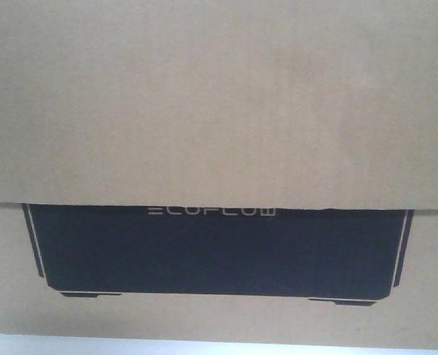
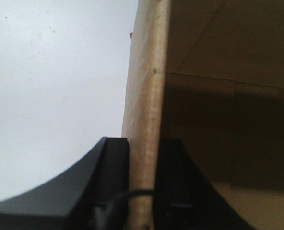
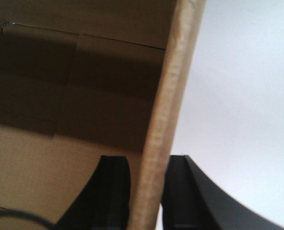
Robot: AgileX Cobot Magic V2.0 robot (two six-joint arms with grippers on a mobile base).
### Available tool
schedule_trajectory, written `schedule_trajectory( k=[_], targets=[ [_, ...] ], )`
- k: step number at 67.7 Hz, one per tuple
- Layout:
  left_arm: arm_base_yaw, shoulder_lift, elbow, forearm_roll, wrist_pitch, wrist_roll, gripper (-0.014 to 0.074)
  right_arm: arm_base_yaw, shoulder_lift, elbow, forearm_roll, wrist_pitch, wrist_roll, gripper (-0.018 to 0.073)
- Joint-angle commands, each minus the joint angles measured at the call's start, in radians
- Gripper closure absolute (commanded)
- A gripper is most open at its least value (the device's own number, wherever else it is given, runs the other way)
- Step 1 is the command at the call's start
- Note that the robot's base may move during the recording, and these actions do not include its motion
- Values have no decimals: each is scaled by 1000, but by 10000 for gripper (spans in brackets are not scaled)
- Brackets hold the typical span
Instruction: Grab box from left shelf to table start
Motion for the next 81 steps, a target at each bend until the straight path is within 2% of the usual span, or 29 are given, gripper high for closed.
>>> schedule_trajectory(
  k=[1, 6, 10, 15, 27, 49, 55, 62, 68, 78, 79, 81],
  targets=[
    [-5, -20, -30, -44, -42, -7, 360, 5, -21, -34, 46, -65, -25, 192],
    [-5, -20, -30, -44, -38, -7, 190, 5, -21, -34, 38, -64, -25, 17],
    [-5, -20, -32, -44, -32, -7, 90, 5, -22, -34, 25, -62, -25, -83],
    [-5, -20, -33, -42, -29, -7, 29, 4, -25, -34, 4, -57, -24, -68],
    [-5, -26, -37, -42, -25, -7, 29, 4, -37, -54, -31, -45, -17, -67],
    [-5, -129, -136, 82, 63, -5, 29, 4, -115, -151, -31, -30, -2, -66],
    [-5, -196, -149, 82, 72, 17, 38, 4, -166, -161, -31, -26, -2, -60],
    [-5, -300, -148, 83, 76, 29, 114, 4, -231, -160, -31, -13, -2, 20],
    [-5, -380, -128, 83, 72, 66, 211, 4, -292, -159, -43, 12, -2, 172],
    [-5, -544, -19, 87, 18, 84, 460, 4, -413, -103, -75, 3, -2, 493],
    [-5, -561, -4, 89, 11, 84, 498, 4, -432, -86, -79, -6, -2, 517],
    [-5, -592, 38, 97, -6, 84, 550, 4, -463, -59, -83, -21, -2, 508]
  ],
)
